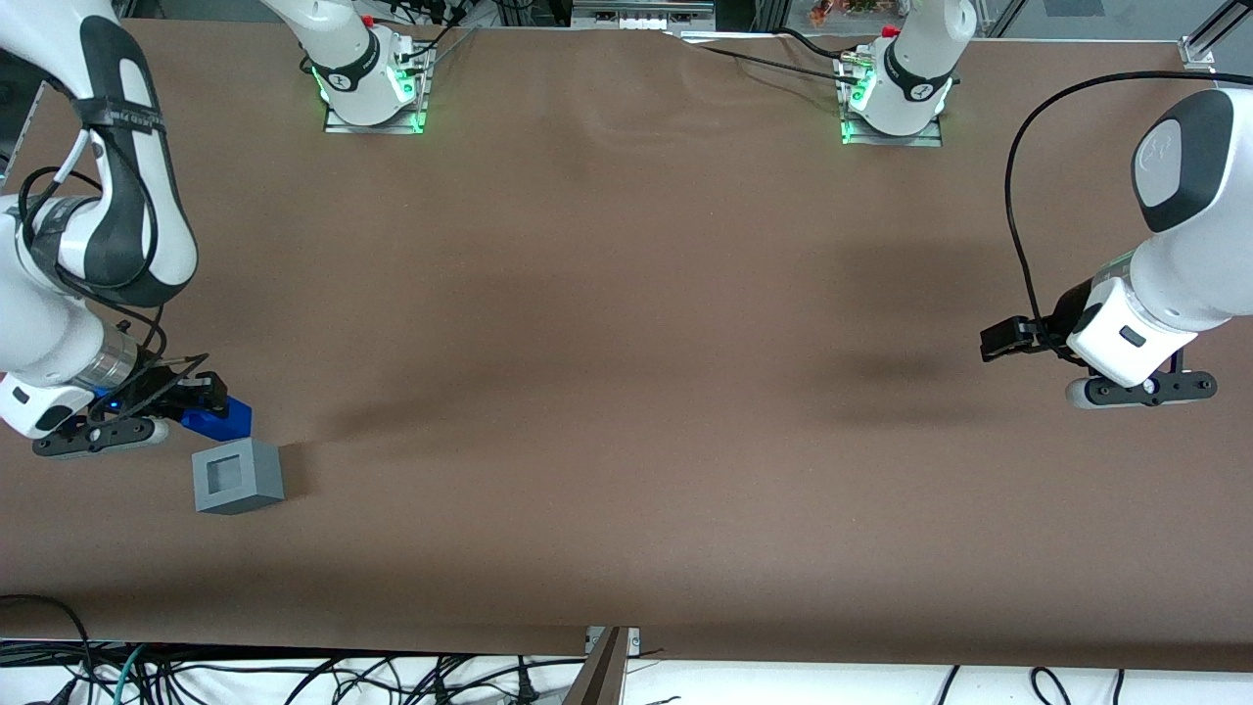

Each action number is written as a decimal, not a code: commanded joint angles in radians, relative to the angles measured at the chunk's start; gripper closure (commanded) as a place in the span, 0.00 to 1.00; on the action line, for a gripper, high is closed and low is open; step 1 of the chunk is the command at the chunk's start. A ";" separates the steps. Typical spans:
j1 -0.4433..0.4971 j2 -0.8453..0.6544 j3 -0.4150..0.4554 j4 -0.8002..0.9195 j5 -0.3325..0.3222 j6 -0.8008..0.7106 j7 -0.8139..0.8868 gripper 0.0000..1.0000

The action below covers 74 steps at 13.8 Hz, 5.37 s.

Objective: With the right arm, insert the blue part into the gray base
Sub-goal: 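Lift the blue part and carry it over the gray base, then align the held blue part above the gray base's square opening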

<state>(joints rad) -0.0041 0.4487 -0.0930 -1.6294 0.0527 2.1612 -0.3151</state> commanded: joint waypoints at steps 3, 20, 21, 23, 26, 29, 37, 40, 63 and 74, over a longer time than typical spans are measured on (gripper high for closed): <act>-0.046 0.085 0.013 0.083 0.024 -0.011 -0.120 0.63; -0.079 0.223 0.016 0.218 0.087 0.037 -0.222 0.63; -0.079 0.225 0.016 0.218 0.087 0.037 -0.222 0.63; -0.079 0.226 0.016 0.218 0.087 0.051 -0.222 0.63; -0.079 0.240 0.019 0.218 0.087 0.060 -0.219 0.63; -0.076 0.242 0.022 0.218 0.087 0.083 -0.213 0.63; -0.074 0.249 0.022 0.206 0.091 0.037 -0.217 0.63; -0.076 0.249 0.022 0.204 0.091 0.019 -0.216 0.63; -0.091 0.295 0.018 0.186 0.133 -0.023 -0.220 0.63; -0.093 0.312 0.015 0.194 0.118 -0.014 -0.225 0.63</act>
<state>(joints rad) -0.0821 0.6595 -0.0877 -1.4122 0.1589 2.1456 -0.5109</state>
